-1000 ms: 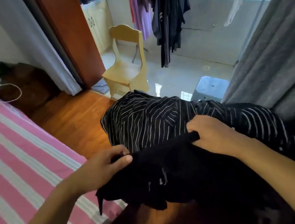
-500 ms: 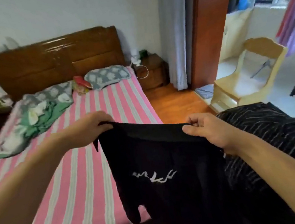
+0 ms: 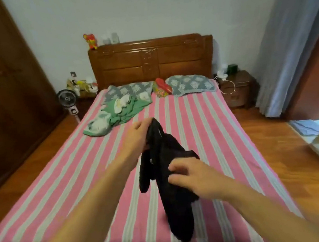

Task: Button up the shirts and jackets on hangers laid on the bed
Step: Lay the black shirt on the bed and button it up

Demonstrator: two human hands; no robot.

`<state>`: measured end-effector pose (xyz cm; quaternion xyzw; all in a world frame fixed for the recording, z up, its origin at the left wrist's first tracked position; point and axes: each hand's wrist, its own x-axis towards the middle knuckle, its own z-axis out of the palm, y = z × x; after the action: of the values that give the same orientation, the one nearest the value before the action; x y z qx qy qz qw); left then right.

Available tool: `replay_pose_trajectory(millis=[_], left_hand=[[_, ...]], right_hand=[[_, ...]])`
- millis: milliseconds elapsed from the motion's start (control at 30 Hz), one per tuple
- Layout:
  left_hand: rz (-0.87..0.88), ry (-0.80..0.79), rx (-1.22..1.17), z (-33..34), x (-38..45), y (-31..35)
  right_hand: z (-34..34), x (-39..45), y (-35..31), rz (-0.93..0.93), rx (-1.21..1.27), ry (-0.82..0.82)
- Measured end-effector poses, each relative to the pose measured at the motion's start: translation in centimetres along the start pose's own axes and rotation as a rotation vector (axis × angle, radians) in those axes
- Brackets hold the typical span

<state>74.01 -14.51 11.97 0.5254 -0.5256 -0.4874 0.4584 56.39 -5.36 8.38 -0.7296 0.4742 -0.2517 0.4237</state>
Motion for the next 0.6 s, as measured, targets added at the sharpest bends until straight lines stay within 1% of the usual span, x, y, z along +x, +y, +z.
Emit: replay_pose_trajectory(millis=[33,67,100,133,167,200,233,267,300,367,400,433,467,500,533,600], left_hand=[[-0.046,-0.045,0.025,-1.8,-0.5,-2.2],[-0.085,-0.095,0.051,-3.8,-1.0,-4.4],[-0.103,-0.149,0.101,-5.8,-1.6,-6.2],[-0.103,-0.202,0.159,-7.8,-2.4,-7.4],[-0.099,-0.263,0.211,-9.5,-3.2,-8.0],[-0.104,-0.335,0.252,-11.0,-4.0,-8.1],[-0.117,-0.399,0.272,-12.3,-4.9,-7.9],[-0.122,-0.451,0.280,-13.2,-5.5,-7.4],[-0.109,-0.506,0.294,-13.9,-6.1,-6.7],[-0.045,-0.599,0.351,-14.7,-7.2,-4.9],[-0.016,-0.636,0.387,-15.2,-7.5,-4.1],[-0.003,-0.659,0.414,-15.8,-7.7,-3.7],[-0.001,-0.646,0.435,-16.6,-7.7,-3.6],[-0.011,-0.589,0.455,-17.6,-7.4,-3.7],[-0.038,-0.486,0.490,-18.7,-7.0,-3.9],[-0.096,-0.180,0.648,-20.8,-6.1,-4.9]], right_hand=[[2.7,0.9,0.2,0.025,-0.071,-0.161],[4.5,2.0,0.4,0.046,-0.103,-0.253],[5.6,3.1,0.0,0.071,-0.090,-0.245],[6.1,4.4,-0.1,0.090,-0.031,-0.150],[6.2,5.9,0.0,0.094,-0.003,-0.016],[6.1,7.6,-0.1,0.060,-0.056,0.097],[6.0,9.3,-0.3,-0.013,-0.171,0.108],[6.1,10.8,-0.7,-0.092,-0.278,0.028],[6.4,12.2,-1.1,-0.157,-0.350,-0.098],[7.8,14.5,-1.5,-0.278,-0.447,-0.311],[8.7,15.5,-1.6,-0.310,-0.441,-0.398],[9.4,16.4,-1.8,-0.299,-0.393,-0.466],[9.9,17.4,-1.9,-0.282,-0.344,-0.507],[10.0,18.6,-1.9,-0.267,-0.334,-0.518],[9.7,19.9,-1.9,-0.281,-0.400,-0.459],[7.8,23.0,-2.2,-0.290,-0.527,-0.204]])
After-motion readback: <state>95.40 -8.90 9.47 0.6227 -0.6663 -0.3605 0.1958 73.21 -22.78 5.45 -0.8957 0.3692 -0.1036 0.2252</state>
